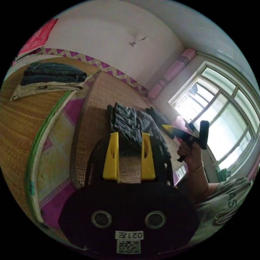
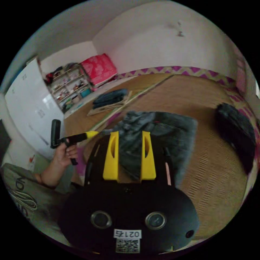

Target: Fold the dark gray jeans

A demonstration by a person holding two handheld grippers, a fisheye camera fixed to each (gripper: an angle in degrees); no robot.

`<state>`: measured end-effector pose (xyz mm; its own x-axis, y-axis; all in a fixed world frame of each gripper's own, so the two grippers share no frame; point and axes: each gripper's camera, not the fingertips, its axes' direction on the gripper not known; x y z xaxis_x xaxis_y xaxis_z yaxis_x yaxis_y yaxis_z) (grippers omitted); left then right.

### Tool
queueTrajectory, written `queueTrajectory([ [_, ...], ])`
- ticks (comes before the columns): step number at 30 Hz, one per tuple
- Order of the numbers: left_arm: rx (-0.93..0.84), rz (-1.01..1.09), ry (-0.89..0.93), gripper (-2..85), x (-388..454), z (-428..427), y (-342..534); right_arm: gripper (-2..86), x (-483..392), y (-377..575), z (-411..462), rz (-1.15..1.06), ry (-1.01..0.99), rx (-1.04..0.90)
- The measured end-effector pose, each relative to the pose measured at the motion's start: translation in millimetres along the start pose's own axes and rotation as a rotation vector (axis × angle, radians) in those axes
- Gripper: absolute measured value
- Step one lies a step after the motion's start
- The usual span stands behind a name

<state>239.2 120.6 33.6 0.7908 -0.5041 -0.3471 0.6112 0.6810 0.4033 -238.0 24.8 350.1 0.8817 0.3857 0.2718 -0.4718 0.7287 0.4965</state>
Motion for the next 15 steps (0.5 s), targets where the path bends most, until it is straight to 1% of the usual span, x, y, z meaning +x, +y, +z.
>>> queueTrajectory([
  [1,-0.02,-0.011,0.003,13.6,-7.0,3.7,-7.9,14.0,21.3,-0.7,1.6,0.039,0.035,-0.009],
  [2,-0.08,-0.047,0.02,15.2,-23.2,13.4,-23.6,15.3,64.7,-1.7,10.3,0.127,0.062,-0.045],
  [3,-0.147,-0.083,0.061,16.9,-39.2,24.1,-36.8,16.8,108.9,-0.7,25.7,0.211,0.009,-0.096],
  [4,-0.176,-0.101,0.093,17.5,-47.0,29.2,-42.1,17.2,129.3,0.9,35.3,0.251,-0.037,-0.119],
  [6,-0.289,-0.165,0.173,19.1,-73.8,46.0,-55.9,18.4,191.0,13.1,83.4,0.372,-0.263,-0.223],
  [7,-0.271,-0.162,0.17,19.2,-78.4,43.9,-59.0,18.6,200.8,16.7,95.1,0.394,-0.3,-0.246],
  [8,-0.296,-0.157,0.158,18.2,-87.1,43.0,-65.2,18.1,216.5,24.0,113.7,0.42,-0.36,-0.258],
  [10,-0.323,-0.16,0.139,16.2,-98.4,40.5,-74.6,16.9,235.1,30.9,126.8,0.453,-0.392,-0.235],
  [11,-0.374,-0.139,0.156,14.7,-103.3,43.4,-80.3,15.8,245.3,33.4,136.7,0.475,-0.424,-0.223],
  [13,-0.404,-0.128,0.157,12.5,-111.2,42.8,-88.4,13.4,254.3,35.3,157.5,0.481,-0.456,-0.235],
  [15,-0.426,-0.148,0.2,9.8,-124.1,41.1,-96.2,10.3,265.9,37.7,179.6,0.517,-0.474,-0.258],
])
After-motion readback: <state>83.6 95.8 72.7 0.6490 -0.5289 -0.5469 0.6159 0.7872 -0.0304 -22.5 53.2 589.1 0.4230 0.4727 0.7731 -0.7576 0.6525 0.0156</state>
